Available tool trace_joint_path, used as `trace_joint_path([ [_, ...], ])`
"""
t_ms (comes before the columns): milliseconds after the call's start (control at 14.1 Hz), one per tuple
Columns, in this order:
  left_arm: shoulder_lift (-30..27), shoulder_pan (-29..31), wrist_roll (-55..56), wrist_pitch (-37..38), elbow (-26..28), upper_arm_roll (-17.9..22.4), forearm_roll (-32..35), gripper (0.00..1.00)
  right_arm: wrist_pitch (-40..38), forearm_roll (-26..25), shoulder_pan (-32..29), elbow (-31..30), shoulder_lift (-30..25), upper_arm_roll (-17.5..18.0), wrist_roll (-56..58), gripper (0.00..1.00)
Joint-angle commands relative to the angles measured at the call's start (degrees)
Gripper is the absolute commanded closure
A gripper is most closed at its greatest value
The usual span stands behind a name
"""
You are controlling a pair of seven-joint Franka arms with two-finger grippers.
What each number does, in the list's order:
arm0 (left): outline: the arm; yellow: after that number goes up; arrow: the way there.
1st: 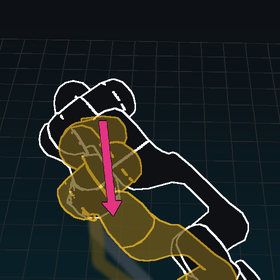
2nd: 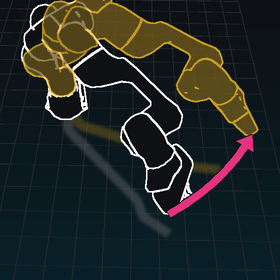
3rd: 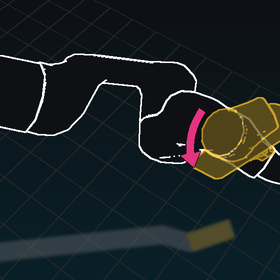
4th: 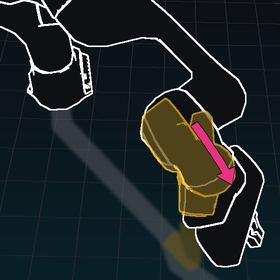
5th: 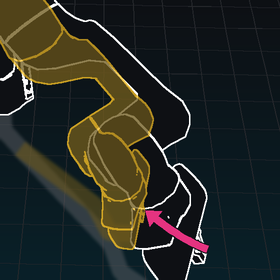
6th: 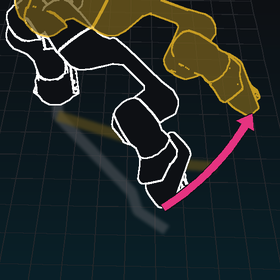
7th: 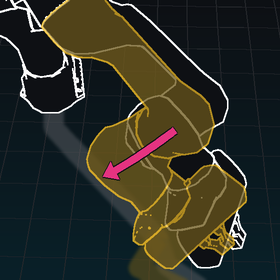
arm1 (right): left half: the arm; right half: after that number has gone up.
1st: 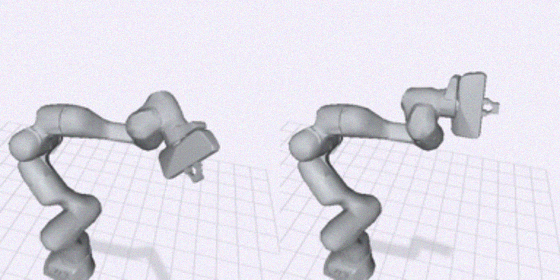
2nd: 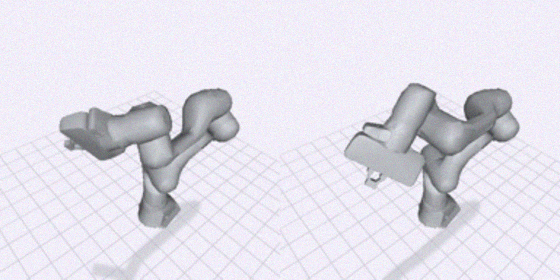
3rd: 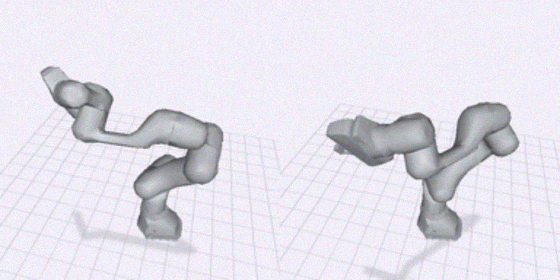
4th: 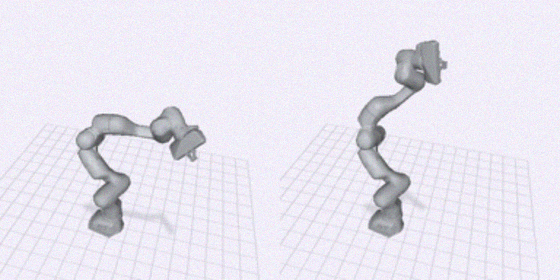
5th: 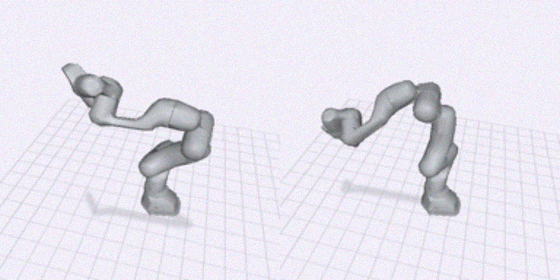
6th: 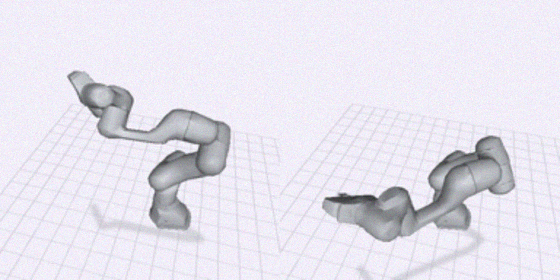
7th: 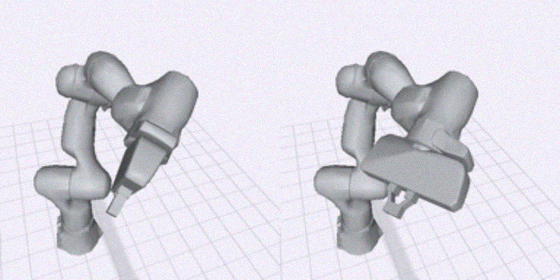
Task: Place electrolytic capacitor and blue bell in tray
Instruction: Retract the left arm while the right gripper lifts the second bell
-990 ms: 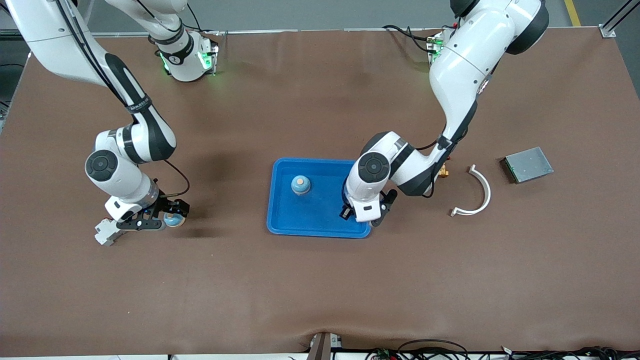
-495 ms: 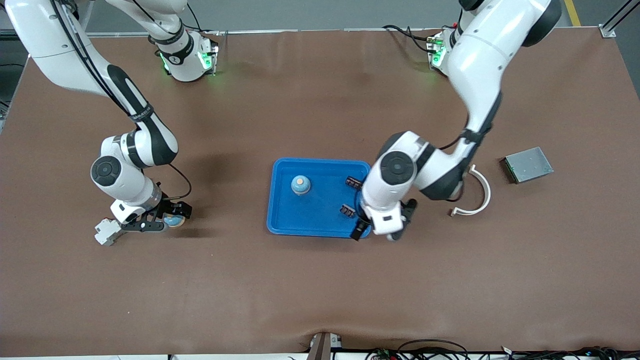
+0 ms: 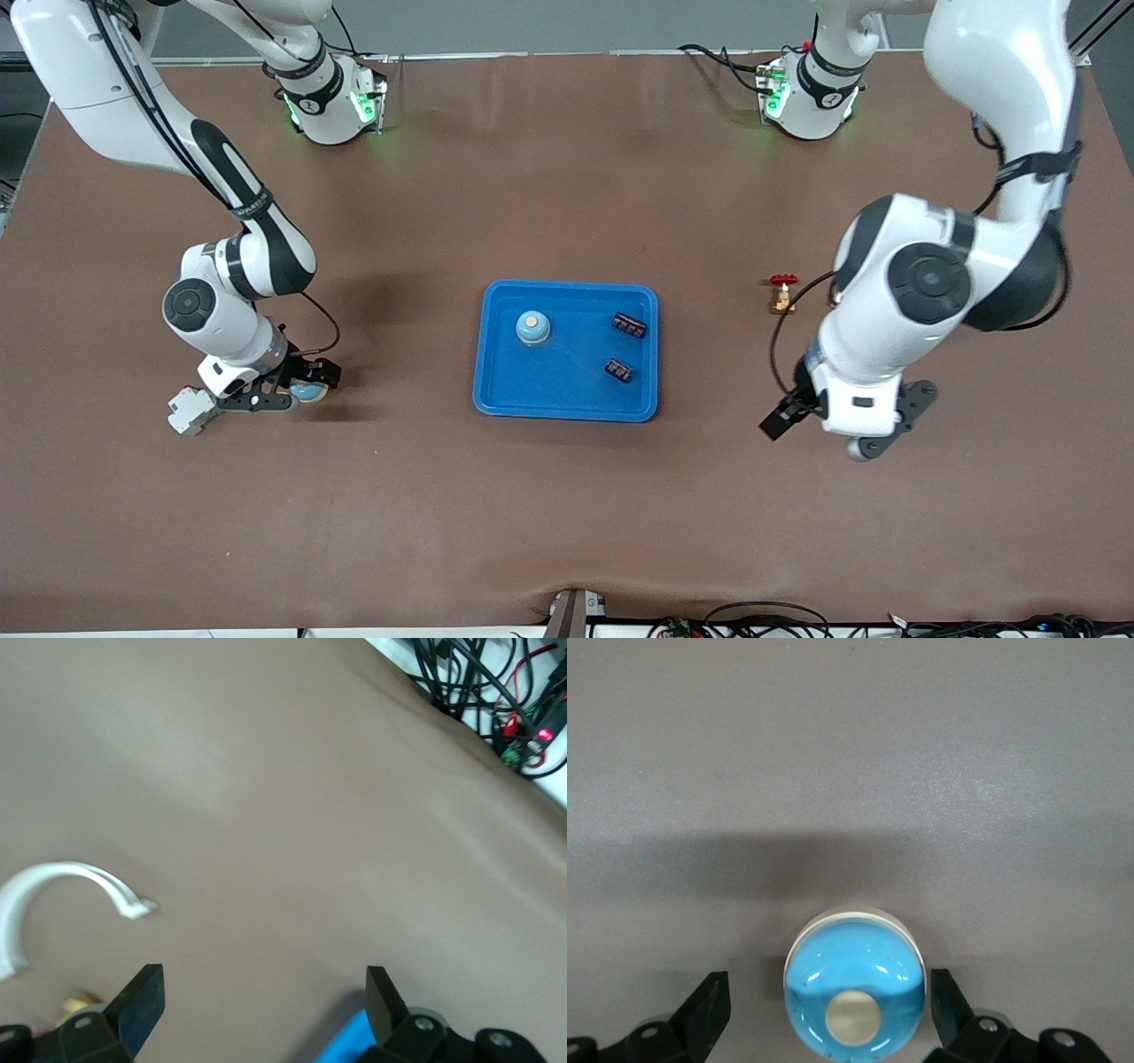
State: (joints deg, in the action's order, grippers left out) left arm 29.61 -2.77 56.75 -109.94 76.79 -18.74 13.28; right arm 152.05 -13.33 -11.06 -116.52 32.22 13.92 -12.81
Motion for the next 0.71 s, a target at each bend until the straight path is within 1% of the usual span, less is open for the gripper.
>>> trace_joint_path([
  [0, -5.9, 4.8, -12.6, 6.2, 1.9, -0.4, 0.1, 0.0, 1.0, -1.5, -1.6, 1.3, 1.7, 0.8, 0.8, 0.0],
  [71, -7.5, 6.2, -16.8, 7.6, 1.9, -0.5, -0.6, 0.0, 0.8, -1.4, -1.6, 1.4, 1.7, 0.8, 0.9, 0.0],
  [141, -9.2, 7.2, -19.7, 9.8, 1.9, -0.5, -0.6, 0.0, 0.4, -1.4, -1.6, 1.4, 1.7, 0.8, 1.1, 0.07],
  [212, -10.4, 8.2, -21.8, 11.7, 1.8, -0.4, -0.6, 0.0, 0.3, -1.4, -1.7, 1.3, 1.6, 0.8, 2.2, 0.5],
  [283, -11.9, 9.7, -23.4, 13.0, 1.9, -0.6, -0.7, 0.0, 0.3, -1.4, -1.6, 1.3, 1.6, 0.8, 2.4, 0.99],
  [495, -15.4, 12.2, -29.2, 16.8, 1.8, -0.6, -1.8, 0.0, 0.2, -1.2, -1.0, 1.5, 1.2, 0.9, 1.7, 1.0],
  [636, -17.4, 14.7, -31.2, 19.8, 1.8, -0.6, -5.7, 0.0, -1.9, -0.8, 0.0, 2.6, 0.7, 1.5, -1.1, 1.0],
])
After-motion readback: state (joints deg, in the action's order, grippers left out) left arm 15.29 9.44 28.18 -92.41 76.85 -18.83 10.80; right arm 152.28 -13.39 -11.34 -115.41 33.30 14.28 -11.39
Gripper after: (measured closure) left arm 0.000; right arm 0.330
